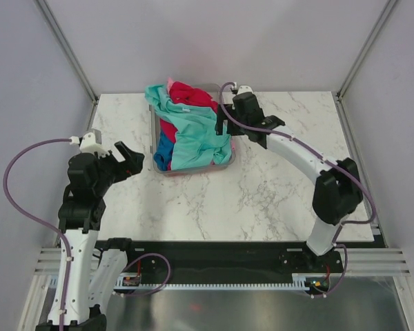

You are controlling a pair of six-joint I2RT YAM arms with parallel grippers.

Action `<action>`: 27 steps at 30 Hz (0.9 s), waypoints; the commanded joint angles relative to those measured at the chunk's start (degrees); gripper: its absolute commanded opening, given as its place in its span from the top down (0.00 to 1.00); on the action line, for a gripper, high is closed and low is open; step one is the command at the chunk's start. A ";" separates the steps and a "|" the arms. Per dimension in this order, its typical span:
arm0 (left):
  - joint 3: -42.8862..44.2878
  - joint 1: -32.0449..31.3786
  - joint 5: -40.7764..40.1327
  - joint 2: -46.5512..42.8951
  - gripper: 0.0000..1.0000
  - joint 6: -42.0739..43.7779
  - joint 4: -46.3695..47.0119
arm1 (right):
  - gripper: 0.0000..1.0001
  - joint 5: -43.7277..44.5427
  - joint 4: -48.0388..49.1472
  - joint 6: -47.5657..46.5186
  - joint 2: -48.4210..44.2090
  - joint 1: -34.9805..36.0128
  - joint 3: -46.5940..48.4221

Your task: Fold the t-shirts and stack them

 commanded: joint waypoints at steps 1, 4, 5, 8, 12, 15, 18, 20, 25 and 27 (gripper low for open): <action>0.77 -0.06 7.20 -4.02 0.00 2.74 -9.37 | 0.07 5.32 -3.59 -4.41 9.05 0.25 9.65; -1.61 0.03 6.59 -5.00 0.00 1.95 -6.65 | 0.08 6.54 -6.39 -5.64 14.34 0.59 17.04; -1.26 0.03 6.85 -4.13 0.00 2.21 -6.73 | 0.09 7.16 -7.62 -6.60 17.14 0.68 18.73; -1.17 0.03 7.82 -3.07 0.00 2.39 -6.99 | 0.14 6.99 -8.16 -7.49 20.85 0.77 22.69; -1.26 0.03 7.92 -4.20 0.00 2.30 -7.08 | 0.39 7.51 -10.27 -8.37 24.11 1.47 26.65; -1.52 0.03 7.21 -5.52 0.00 2.13 -7.00 | 0.65 8.83 -11.15 -8.63 25.08 2.09 27.79; -1.78 0.03 6.33 -6.93 0.00 1.86 -6.91 | 1.00 9.01 -11.85 -8.63 24.99 2.62 28.23; -1.78 0.03 6.15 -6.93 0.00 1.77 -7.00 | 1.00 9.62 -13.42 -8.90 24.21 3.14 29.99; -1.79 0.03 6.33 -5.71 0.00 1.77 -7.08 | 1.00 11.73 -18.00 -10.21 16.59 4.29 40.51; -1.87 0.03 6.50 -5.44 0.00 1.77 -7.08 | 1.00 16.02 -18.09 -11.27 12.36 4.29 43.69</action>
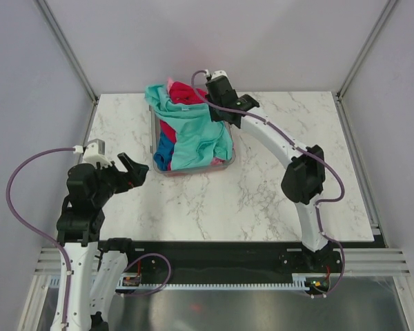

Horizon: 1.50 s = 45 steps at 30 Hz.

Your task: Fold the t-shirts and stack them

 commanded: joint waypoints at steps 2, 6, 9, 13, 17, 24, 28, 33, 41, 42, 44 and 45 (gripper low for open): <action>-0.41 -0.05 0.67 0.81 0.00 1.29 0.33 | 1.00 11.17 0.27 -3.05 -18.12 0.27 9.15; -0.41 0.03 1.11 2.21 0.00 1.29 0.33 | 1.00 27.93 2.55 -6.83 -29.90 -0.96 2.76; -0.32 0.03 1.20 3.36 0.00 1.29 0.33 | 1.00 33.50 2.29 -3.61 -38.60 -4.73 -13.27; -0.23 0.03 1.90 6.60 0.00 1.47 0.41 | 0.98 40.46 1.59 5.51 -51.50 -12.18 -34.71; 0.47 0.03 5.32 14.42 0.00 1.73 0.76 | 0.02 28.46 0.54 11.26 -58.22 -17.31 -50.06; 6.00 -4.97 -4.57 34.80 0.00 0.77 0.85 | 0.02 13.77 0.01 14.52 -62.00 -17.22 -61.67; 13.90 -5.68 -6.80 46.58 0.00 1.20 0.85 | 0.02 6.64 0.62 14.96 -68.05 -17.22 -65.89; 26.12 -5.68 -9.86 58.98 0.00 2.69 0.94 | 0.02 0.39 0.89 15.92 -75.00 -17.22 -71.95; 50.37 -4.80 -13.55 83.67 0.54 7.00 -2.22 | 0.02 -7.78 -0.42 17.77 -80.11 -17.05 -74.70; 52.13 -4.71 -14.61 85.70 0.60 8.14 -2.83 | 0.02 -8.57 -1.04 17.60 -80.02 -17.05 -73.48; 56.27 -4.10 -14.27 91.22 0.77 9.29 -3.97 | 0.02 -9.46 -3.05 16.81 -80.55 -17.14 -72.24; 57.50 -3.84 -14.27 92.91 0.83 9.99 -4.33 | 0.02 -9.55 -3.76 16.37 -81.07 -17.14 -71.45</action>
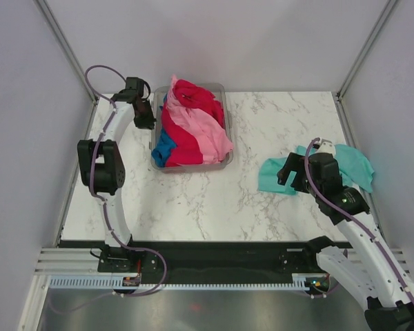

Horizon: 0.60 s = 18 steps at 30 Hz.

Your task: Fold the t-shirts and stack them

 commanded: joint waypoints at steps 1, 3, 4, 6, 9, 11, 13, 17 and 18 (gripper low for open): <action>5.94 1.21 -1.75 7.78 0.85 4.40 -1.10 | 0.02 -2.91 -2.81 -0.35 -2.67 0.13 3.90; 7.53 1.83 -2.01 10.33 0.98 4.66 -1.89 | 0.02 -2.90 -3.43 -0.44 -4.08 0.13 4.16; 8.76 2.35 -2.97 10.87 0.98 4.84 -2.06 | 0.02 -3.08 -3.43 -0.36 -4.87 0.22 4.16; 10.08 3.49 -6.39 11.66 0.98 5.54 -2.94 | 0.02 -3.51 -3.52 -0.62 -5.23 0.13 4.08; 11.06 8.32 -9.91 11.40 0.98 4.85 -3.91 | 0.02 -4.48 -3.52 -1.06 -4.71 0.13 4.07; 11.76 12.98 -10.09 10.79 0.98 4.66 -4.09 | 0.02 -4.92 -2.99 -1.32 -4.09 0.13 3.99; 13.77 18.84 -9.57 10.26 0.98 3.26 -5.84 | 0.02 -5.54 -2.81 -1.93 -3.47 0.04 3.90; 18.43 26.61 -8.17 8.68 0.98 1.33 -6.98 | 0.02 -6.77 -2.29 -2.55 -3.03 0.13 3.72; 21.14 27.66 -7.64 8.68 0.98 1.06 -7.34 | 0.02 -7.03 -2.20 -2.73 -2.95 0.13 3.64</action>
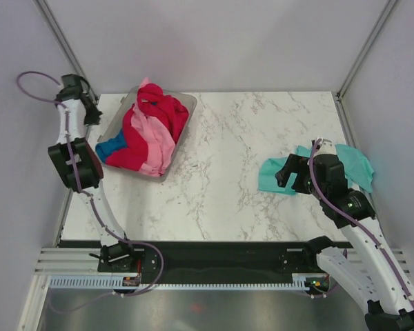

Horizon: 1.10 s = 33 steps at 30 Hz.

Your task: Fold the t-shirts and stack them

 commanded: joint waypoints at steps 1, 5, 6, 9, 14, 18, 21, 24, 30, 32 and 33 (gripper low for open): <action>7.26 9.83 -6.61 -0.11 0.98 -0.64 -4.54 | 0.02 -1.74 1.10 -1.29 -0.02 0.13 1.21; 12.71 10.28 -9.93 -0.20 0.98 -1.61 -5.94 | 0.02 -3.06 2.07 -1.46 -0.02 0.13 0.51; 12.89 10.46 -11.52 -0.20 0.98 -2.22 -6.21 | 0.02 -3.32 2.07 -1.46 0.07 0.13 0.33; 12.20 12.30 -12.77 -0.55 0.91 -5.38 -8.32 | 0.02 -3.68 2.07 -1.55 -0.28 0.13 0.51; 6.49 9.50 -9.96 -6.60 0.49 -6.54 -7.10 | 0.02 -3.68 2.60 -1.20 -0.63 0.04 -0.02; 4.72 -1.80 -10.74 -12.06 0.27 -4.26 -5.34 | 0.02 -3.33 2.42 -1.64 0.42 0.13 0.33; 2.80 -10.25 -8.13 -15.84 0.31 -1.97 -4.64 | 0.02 -2.71 2.33 -1.20 -0.10 0.22 0.33; -2.54 -17.02 -2.50 -19.35 0.34 -0.91 -3.41 | 0.02 -2.10 1.02 -0.59 -0.72 0.04 0.94; -13.63 -27.92 10.26 -18.40 0.40 4.09 -1.47 | 0.02 0.54 -1.35 1.79 -1.95 0.13 2.18; -15.57 -30.66 11.84 -14.82 0.41 6.12 -2.17 | 0.02 0.54 -1.53 3.19 -2.39 0.13 2.00; -16.28 -32.94 11.85 -13.05 0.43 6.38 -2.52 | 0.02 0.28 -1.45 3.46 -2.48 0.13 1.91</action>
